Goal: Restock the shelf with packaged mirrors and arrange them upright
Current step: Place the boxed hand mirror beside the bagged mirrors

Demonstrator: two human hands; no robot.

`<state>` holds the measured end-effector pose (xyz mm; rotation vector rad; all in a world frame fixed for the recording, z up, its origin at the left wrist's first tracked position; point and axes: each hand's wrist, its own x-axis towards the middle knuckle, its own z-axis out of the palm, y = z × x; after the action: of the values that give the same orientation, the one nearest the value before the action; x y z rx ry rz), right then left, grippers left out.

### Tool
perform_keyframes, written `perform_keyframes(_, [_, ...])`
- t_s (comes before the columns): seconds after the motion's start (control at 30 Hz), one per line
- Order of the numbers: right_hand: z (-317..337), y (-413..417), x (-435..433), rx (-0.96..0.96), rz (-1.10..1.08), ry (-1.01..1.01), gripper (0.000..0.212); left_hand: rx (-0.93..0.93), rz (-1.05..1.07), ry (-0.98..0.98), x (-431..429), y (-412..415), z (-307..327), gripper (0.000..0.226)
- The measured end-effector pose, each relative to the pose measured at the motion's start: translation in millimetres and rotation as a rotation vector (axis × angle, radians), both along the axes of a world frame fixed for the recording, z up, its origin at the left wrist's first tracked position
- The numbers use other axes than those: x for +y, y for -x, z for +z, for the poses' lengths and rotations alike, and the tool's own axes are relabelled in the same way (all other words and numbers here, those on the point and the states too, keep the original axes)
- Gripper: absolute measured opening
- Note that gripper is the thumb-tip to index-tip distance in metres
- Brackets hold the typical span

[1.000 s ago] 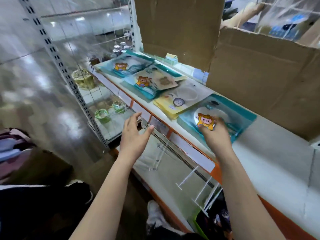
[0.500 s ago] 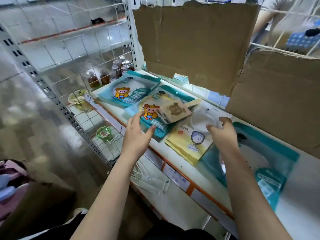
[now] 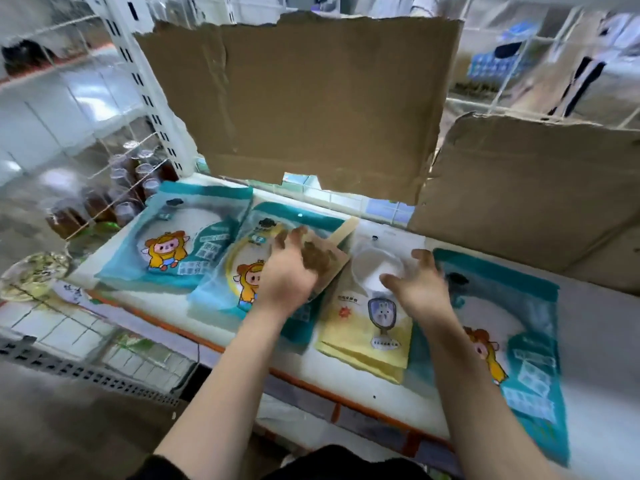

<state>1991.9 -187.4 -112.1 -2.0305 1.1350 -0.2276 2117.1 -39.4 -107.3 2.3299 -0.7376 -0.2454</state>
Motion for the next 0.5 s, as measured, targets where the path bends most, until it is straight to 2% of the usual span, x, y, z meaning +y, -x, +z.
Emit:
perform_keyframes(0.03, [-1.6, -2.1, 1.7, 0.022, 0.001, 0.02, 0.066, 0.029, -0.042, -0.102, -6.3, -9.0, -3.9, 0.067])
perform_keyframes(0.1, [-2.9, -8.0, 0.7, 0.007, -0.053, 0.028, 0.068, -0.063, -0.112, -0.284, -18.5, -22.9, -2.9, 0.076])
perform_keyframes(0.2, [-0.9, -12.0, 1.3, -0.205, -0.237, -0.078, 0.076, -0.09, -0.12, -0.355, -27.2, -32.3, 0.2, 0.076])
perform_keyframes(0.27, [-2.4, -10.8, 7.8, -0.248, -0.318, -0.146, 0.074, -0.062, -0.124, -0.381, -26.2, -36.4, -6.8, 0.072])
perform_keyframes(0.37, [-4.5, -16.4, 23.3, -0.349, -0.405, -0.352, 0.052, 0.07, -0.115, -0.32, -26.8, -49.0, -14.2, 0.062])
perform_keyframes(0.5, [7.6, -19.5, 31.4, -0.41, -0.427, -0.433, 0.014, 0.239, -0.071, -0.047, -30.0, -56.1, 0.9, 0.011])
